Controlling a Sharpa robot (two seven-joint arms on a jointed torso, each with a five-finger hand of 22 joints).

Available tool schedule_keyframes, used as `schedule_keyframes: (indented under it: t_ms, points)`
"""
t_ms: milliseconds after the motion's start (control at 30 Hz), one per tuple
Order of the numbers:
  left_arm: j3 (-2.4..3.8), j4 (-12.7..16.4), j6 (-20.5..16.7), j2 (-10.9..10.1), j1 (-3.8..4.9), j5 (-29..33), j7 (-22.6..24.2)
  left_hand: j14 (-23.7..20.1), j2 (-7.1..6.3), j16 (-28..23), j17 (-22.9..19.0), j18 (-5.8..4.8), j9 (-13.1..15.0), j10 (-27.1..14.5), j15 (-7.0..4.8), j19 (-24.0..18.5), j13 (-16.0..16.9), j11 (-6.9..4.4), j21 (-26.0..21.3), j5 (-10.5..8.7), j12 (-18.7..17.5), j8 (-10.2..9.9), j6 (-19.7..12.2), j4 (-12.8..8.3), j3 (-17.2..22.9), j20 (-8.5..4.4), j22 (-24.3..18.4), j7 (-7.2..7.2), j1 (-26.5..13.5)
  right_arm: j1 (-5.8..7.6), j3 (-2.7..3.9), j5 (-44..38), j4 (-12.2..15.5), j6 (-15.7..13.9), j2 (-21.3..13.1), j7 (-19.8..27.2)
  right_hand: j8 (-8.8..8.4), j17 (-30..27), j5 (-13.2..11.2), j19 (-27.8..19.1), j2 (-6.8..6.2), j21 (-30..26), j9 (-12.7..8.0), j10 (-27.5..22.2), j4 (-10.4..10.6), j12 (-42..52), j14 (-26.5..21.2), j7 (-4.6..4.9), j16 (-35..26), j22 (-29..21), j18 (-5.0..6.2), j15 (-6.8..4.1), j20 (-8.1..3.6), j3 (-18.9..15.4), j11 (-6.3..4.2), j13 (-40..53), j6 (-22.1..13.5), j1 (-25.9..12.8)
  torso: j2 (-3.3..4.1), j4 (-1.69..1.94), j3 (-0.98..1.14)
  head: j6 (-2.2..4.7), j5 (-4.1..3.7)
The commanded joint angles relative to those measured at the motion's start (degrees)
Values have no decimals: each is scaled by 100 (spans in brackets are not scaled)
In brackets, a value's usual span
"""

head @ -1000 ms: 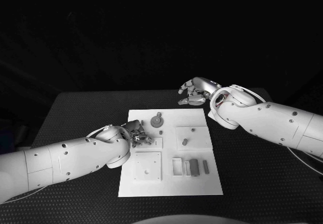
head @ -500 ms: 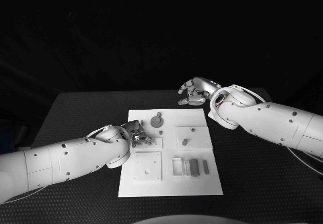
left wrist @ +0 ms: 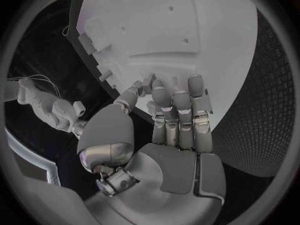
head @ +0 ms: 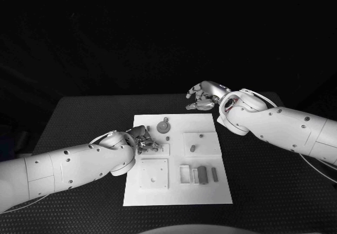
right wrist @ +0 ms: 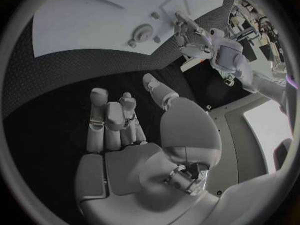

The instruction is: Assemble the parts on the task board

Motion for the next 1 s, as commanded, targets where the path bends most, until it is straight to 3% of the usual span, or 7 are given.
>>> schedule_keyframes:
  t_ms: [33, 333, 433, 467, 567, 633, 1000]
  points:
    - [4, 6, -5, 5, -3, -10, 102, 10, 5, 37, -1, 102, -5, -30, -32, 23, 3, -21, -28, -24, 18, 2, -7, -12, -35, -27, 101, 1, -41, -6, 2, -18, -1, 54, 4, 30, 31, -9, -9, 25, -18, -18, -8, -30, 39, 29, -40, 209, -5, 91, 173, 9, 5, 4, -2, -6, -154, -38, -2, 2, 1, 1, 2]
    - [4, -10, 19, -13, -4, -102, 98, 11, 88, 54, 6, 107, -1, -29, -41, 32, 13, -28, -27, 64, 35, 16, -6, -57, -58, -32, 109, -5, 19, -9, 2, -18, -3, 57, 2, 31, 31, -9, -9, 26, -18, -18, -8, -30, 40, 30, -39, 209, -5, 91, 173, 9, 5, 4, -2, -6, -154, -38, 0, -1, 1, 0, 1]
    - [4, -5, -5, -19, -4, -149, 93, 7, 190, 66, 7, 99, -1, -36, -41, 36, 21, -29, -26, 442, 50, 30, -10, -160, -136, -33, 115, -1, 69, -12, 2, -18, -1, 57, -1, 31, 31, -9, -9, 26, -18, -18, -8, -30, 41, 30, -39, 209, -5, 91, 173, 9, 5, 4, -2, -7, -155, -39, 1, -2, 1, -1, 1]
    - [4, -2, -32, -20, -4, -153, 99, 8, 238, 71, 8, 95, -1, -35, -40, 41, 23, -33, -21, 712, 55, 37, -10, -223, -152, -32, 118, 7, 107, -12, 2, -18, -2, 57, -2, 31, 31, -9, -9, 26, -18, -18, -8, -30, 41, 30, -39, 209, -5, 91, 173, 9, 5, 4, -2, -7, -155, -39, 1, -2, 1, -1, 1]
    - [5, 1, -33, -22, -4, -160, 104, 19, 345, 81, 6, 88, -5, -30, -40, 54, 26, -30, -8, 1139, 68, 53, -3, -375, -197, -34, 121, 1, 165, -15, 2, -18, -3, 56, -2, 31, 31, -9, -9, 26, -17, -18, -8, -30, 41, 31, -39, 209, -5, 91, 173, 9, 5, 4, -2, -7, -155, -39, 1, -2, 2, -2, -1]
    - [5, 2, -17, -23, -4, -167, 110, 21, 390, 83, 4, 85, -10, -28, -41, 59, 25, -26, -2, 1337, 74, 60, -1, -448, -210, -35, 120, -3, 183, -16, 2, -18, -1, 58, -3, 31, 31, -10, -9, 26, -17, -18, -8, -31, 42, 31, -39, 209, -5, 91, 173, 9, 5, 4, -2, -7, -155, -39, 0, -2, 1, -2, -1]
    - [7, 12, -11, -32, -4, -197, 155, 17, 420, 78, -4, 74, -22, -33, -40, 61, 18, -18, 4, 1347, 74, 66, -11, -642, -178, -30, 117, 4, 343, -22, 2, -18, 1, 59, -6, 30, 32, -10, -9, 26, -16, -18, -9, -31, 43, 32, -39, 209, -5, 91, 173, 9, 4, 4, -1, -8, -155, -38, 1, -1, 3, 2, -11]
